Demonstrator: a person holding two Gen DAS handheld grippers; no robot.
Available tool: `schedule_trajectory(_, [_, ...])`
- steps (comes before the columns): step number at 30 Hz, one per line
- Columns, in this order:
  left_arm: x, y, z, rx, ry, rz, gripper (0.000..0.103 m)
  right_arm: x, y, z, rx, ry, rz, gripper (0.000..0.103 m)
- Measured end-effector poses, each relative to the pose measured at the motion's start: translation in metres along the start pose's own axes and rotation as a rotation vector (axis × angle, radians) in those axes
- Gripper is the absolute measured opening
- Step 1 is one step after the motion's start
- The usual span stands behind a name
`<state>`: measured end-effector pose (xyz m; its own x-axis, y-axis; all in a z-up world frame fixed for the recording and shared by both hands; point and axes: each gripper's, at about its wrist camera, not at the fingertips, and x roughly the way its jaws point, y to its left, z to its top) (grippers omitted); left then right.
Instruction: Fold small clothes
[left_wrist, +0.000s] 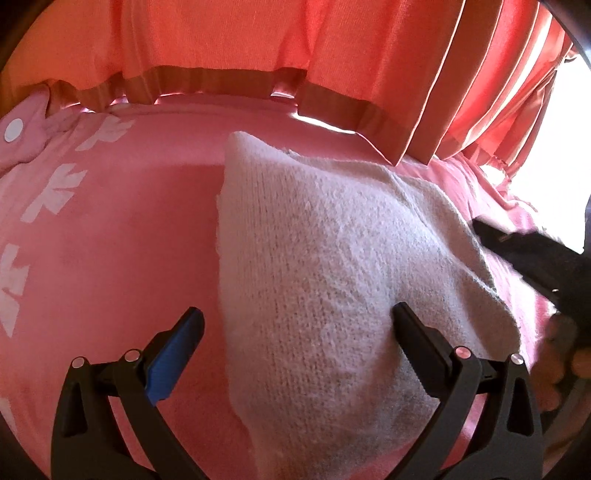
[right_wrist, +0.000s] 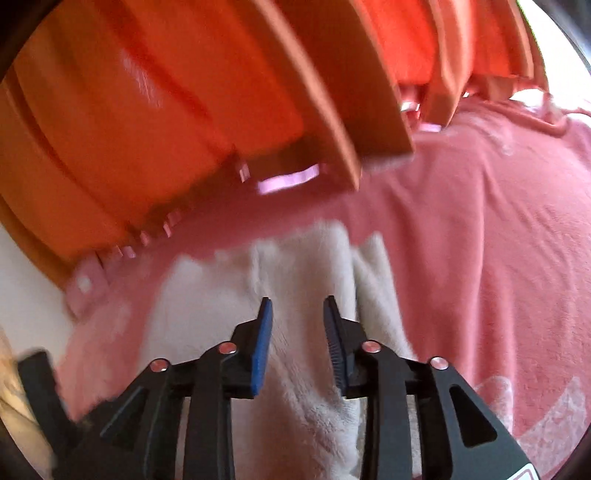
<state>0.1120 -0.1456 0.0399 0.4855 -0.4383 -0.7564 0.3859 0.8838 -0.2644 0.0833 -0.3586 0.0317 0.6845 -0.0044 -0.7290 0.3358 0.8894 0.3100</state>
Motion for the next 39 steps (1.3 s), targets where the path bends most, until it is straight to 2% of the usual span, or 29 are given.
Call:
schedule_trajectory(2, [0.000, 0.000, 0.000, 0.000, -0.002, -0.004, 0.098, 0.004, 0.002, 0.002, -0.008, -0.011, -0.016, 0.032])
schedule_trajectory(4, [0.000, 0.001, 0.000, -0.002, 0.000, -0.007, 0.098, 0.003, 0.001, 0.008, 0.009, -0.044, -0.022, 0.049])
schedule_trajectory(5, [0.000, 0.001, 0.000, -0.003, 0.001, -0.009, 0.098, 0.003, -0.002, 0.010, 0.025, -0.061, -0.048, 0.066])
schedule_trajectory(6, [0.000, 0.002, 0.000, -0.004, 0.001, -0.012, 0.098, 0.006, -0.004, 0.011, 0.038, -0.068, -0.076, 0.070])
schedule_trajectory(7, [0.000, 0.002, -0.001, -0.004, 0.002, -0.014, 0.098, 0.011, -0.006, 0.011, 0.042, -0.051, -0.088, 0.070])
schedule_trajectory(8, [0.001, 0.003, -0.001, -0.004, 0.005, -0.018, 0.098, 0.020, -0.008, 0.012, 0.045, -0.012, -0.086, 0.068])
schedule_trajectory(9, [0.001, 0.003, -0.001, -0.005, 0.006, -0.020, 0.098, 0.030, -0.008, 0.012, 0.042, 0.033, -0.065, 0.045])
schedule_trajectory(10, [0.001, 0.003, -0.001, -0.008, 0.007, -0.023, 0.098, 0.032, -0.005, 0.012, 0.020, 0.046, -0.059, 0.028])
schedule_trajectory(11, [0.001, 0.004, -0.001, -0.012, 0.009, -0.023, 0.098, 0.025, -0.002, 0.014, -0.002, 0.008, -0.049, 0.009])
schedule_trajectory(12, [0.001, 0.004, -0.001, -0.015, 0.010, -0.026, 0.098, 0.013, 0.001, 0.017, -0.011, -0.047, -0.018, 0.009])
schedule_trajectory(13, [0.001, 0.005, 0.000, -0.019, 0.013, -0.028, 0.098, -0.008, 0.002, 0.022, -0.004, -0.139, 0.037, 0.009])
schedule_trajectory(14, [0.000, 0.005, 0.000, -0.020, 0.012, -0.029, 0.098, -0.016, 0.001, 0.024, 0.007, -0.176, 0.053, 0.009])
schedule_trajectory(15, [-0.001, 0.005, 0.000, -0.023, 0.007, -0.034, 0.098, -0.015, -0.003, 0.025, 0.018, -0.177, 0.031, 0.009])
schedule_trajectory(16, [-0.001, 0.004, 0.000, -0.021, 0.006, -0.034, 0.098, -0.003, -0.006, 0.025, 0.018, -0.129, -0.007, 0.009])
schedule_trajectory(18, [0.000, 0.002, -0.001, -0.012, 0.017, -0.035, 0.098, 0.044, -0.011, 0.014, -0.005, 0.070, -0.121, 0.009])
schedule_trajectory(19, [0.001, 0.001, -0.002, -0.006, 0.018, -0.036, 0.098, 0.050, -0.008, 0.011, -0.042, 0.074, -0.132, 0.009])
schedule_trajectory(21, [0.001, -0.001, -0.004, 0.001, 0.009, -0.016, 0.098, 0.034, 0.001, 0.015, -0.085, 0.011, -0.122, 0.011])
schedule_trajectory(23, [-0.001, -0.004, -0.004, 0.011, 0.002, -0.005, 0.098, 0.011, -0.002, 0.019, -0.009, -0.062, -0.082, 0.016])
schedule_trajectory(24, [-0.002, -0.005, -0.003, 0.014, -0.001, 0.000, 0.098, -0.009, -0.003, 0.017, 0.034, -0.135, -0.029, 0.018])
schedule_trajectory(26, [-0.003, -0.005, -0.003, 0.016, -0.004, 0.003, 0.098, -0.033, 0.003, 0.013, 0.031, -0.213, 0.068, 0.018])
schedule_trajectory(28, [-0.005, -0.003, -0.003, 0.011, -0.006, 0.005, 0.098, -0.029, 0.012, 0.010, 0.000, -0.167, 0.150, 0.019])
schedule_trajectory(31, [-0.029, 0.006, 0.002, -0.030, -0.080, -0.002, 0.098, 0.002, 0.030, 0.000, -0.050, 0.000, 0.207, 0.019])
schedule_trajectory(32, [-0.037, 0.011, 0.005, -0.039, -0.112, -0.001, 0.098, 0.006, 0.039, -0.004, -0.083, 0.016, 0.224, 0.019])
schedule_trajectory(35, [-0.047, 0.030, 0.016, -0.092, -0.148, 0.040, 0.098, 0.005, 0.066, -0.006, -0.169, -0.009, 0.304, 0.019])
schedule_trajectory(37, [-0.044, 0.048, 0.022, -0.163, -0.136, 0.073, 0.098, 0.019, 0.083, -0.008, -0.232, 0.043, 0.275, 0.019])
schedule_trajectory(38, [-0.042, 0.055, 0.024, -0.192, -0.125, 0.082, 0.098, 0.046, 0.096, -0.018, -0.306, 0.160, 0.210, 0.019])
schedule_trajectory(39, [-0.039, 0.063, 0.027, -0.222, -0.108, 0.091, 0.098, 0.054, 0.104, -0.028, -0.352, 0.169, 0.164, 0.015])
